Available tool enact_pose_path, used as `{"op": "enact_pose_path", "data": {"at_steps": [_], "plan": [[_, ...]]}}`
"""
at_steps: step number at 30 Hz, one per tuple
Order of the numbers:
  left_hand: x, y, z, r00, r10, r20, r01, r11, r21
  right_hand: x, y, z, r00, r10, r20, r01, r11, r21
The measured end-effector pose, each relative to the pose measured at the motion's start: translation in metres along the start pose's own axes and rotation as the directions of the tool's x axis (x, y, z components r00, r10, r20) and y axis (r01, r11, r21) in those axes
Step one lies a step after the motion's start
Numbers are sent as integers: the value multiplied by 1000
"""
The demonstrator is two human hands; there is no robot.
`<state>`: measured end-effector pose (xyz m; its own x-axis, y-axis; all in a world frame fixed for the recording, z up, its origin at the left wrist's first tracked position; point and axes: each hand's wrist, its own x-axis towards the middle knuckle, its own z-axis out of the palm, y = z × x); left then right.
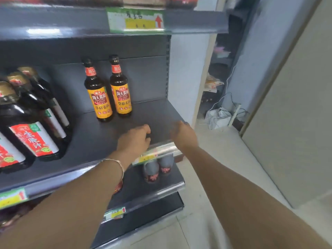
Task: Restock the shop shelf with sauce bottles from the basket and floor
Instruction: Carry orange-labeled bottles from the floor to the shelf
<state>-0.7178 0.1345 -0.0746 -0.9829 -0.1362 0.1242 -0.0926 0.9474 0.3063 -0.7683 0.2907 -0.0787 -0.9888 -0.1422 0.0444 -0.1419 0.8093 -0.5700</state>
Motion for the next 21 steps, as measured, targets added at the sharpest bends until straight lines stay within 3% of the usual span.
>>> {"op": "enact_pose_path", "data": {"at_steps": [6, 11, 21], "plan": [[-41, 112, 51, 947, 296, 123, -303, 952, 37, -82, 119, -62, 981, 180, -75, -187, 978, -96], [-88, 207, 140, 848, 441, 293, -454, 890, -26, -163, 250, -89, 935, 348, -71, -355, 908, -223], [-211, 356, 331, 694, 502, 516, -531, 841, -104, -309, 480, -79, 781, 624, 33, -604, 768, -215]]}}
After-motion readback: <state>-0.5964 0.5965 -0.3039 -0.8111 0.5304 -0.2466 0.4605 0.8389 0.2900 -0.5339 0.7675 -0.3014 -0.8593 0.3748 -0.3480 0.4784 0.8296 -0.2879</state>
